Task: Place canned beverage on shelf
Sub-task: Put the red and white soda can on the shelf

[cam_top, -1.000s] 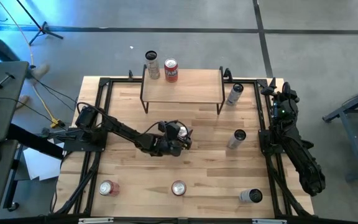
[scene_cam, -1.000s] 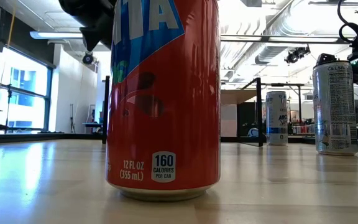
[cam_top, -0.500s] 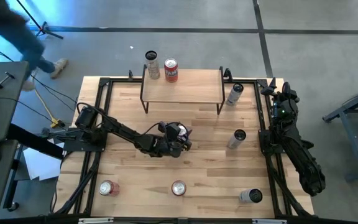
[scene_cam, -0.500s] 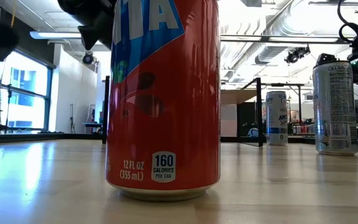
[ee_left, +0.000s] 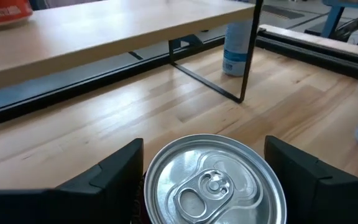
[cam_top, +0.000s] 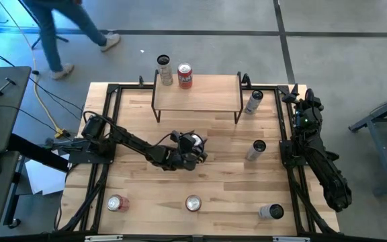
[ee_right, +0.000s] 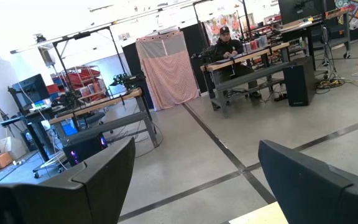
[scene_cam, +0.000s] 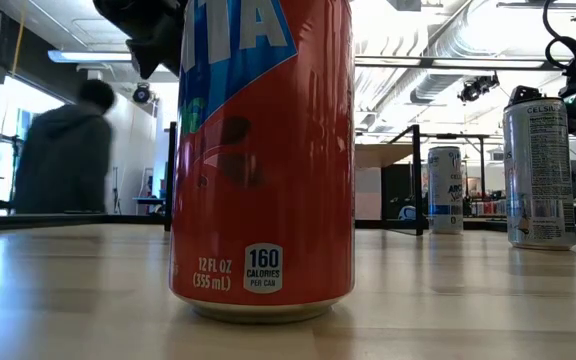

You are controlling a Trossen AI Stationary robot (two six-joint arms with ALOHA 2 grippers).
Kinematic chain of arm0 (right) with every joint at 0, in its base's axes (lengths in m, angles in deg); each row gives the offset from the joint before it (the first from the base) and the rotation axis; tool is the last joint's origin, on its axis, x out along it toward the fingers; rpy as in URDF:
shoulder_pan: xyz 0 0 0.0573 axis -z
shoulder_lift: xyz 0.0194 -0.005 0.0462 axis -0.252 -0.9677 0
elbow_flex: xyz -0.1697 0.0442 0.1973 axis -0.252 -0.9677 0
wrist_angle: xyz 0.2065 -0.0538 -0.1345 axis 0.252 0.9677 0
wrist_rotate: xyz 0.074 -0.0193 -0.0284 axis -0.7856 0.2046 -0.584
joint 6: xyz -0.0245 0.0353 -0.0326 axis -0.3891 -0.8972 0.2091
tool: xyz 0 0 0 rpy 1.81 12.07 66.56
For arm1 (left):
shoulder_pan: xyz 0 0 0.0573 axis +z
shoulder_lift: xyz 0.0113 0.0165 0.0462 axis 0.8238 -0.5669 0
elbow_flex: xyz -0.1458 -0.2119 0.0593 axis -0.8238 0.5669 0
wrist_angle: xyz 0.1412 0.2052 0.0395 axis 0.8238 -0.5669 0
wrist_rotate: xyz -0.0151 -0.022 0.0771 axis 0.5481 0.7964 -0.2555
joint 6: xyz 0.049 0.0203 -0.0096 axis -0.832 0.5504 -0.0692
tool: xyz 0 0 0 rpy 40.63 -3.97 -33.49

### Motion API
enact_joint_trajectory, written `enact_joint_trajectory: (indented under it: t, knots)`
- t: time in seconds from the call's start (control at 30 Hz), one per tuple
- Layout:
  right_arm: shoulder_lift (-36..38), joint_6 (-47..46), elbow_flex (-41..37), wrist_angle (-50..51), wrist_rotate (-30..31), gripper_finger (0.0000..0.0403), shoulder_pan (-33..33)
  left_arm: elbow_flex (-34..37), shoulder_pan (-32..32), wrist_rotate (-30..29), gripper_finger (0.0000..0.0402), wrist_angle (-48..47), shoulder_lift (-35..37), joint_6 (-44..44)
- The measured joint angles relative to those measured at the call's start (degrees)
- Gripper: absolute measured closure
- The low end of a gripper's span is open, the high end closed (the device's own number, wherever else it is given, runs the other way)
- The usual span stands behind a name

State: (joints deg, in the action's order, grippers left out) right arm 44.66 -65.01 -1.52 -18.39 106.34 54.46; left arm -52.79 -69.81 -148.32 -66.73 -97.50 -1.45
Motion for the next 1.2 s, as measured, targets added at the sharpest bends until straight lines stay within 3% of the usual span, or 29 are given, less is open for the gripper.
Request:
enact_joint_trajectory:
  t: [0.27, 0.63, 0.8, 1.2]
  knots:
    - [0.01, 0.00, 0.01, 0.00, 0.00, 0.0075, 0.02, -3.05, -0.40, -2.42, 0.0149, 0.00, 0.06, -4.06]
    - [0.00, -0.01, 0.01, 0.00, 0.02, 0.0075, 0.00, -4.84, 0.13, -1.62, 0.0149, -0.03, 7.25, -13.27]
    - [0.00, -0.01, 0.01, 0.00, 0.02, 0.0075, 0.01, -4.84, 2.47, 2.33, 0.0149, 0.06, 11.27, -16.34]
    - [0.00, 0.01, 0.01, 0.00, 0.02, 0.0075, 0.01, -5.13, 12.53, 17.96, 0.0149, 0.13, 14.86, -18.36]
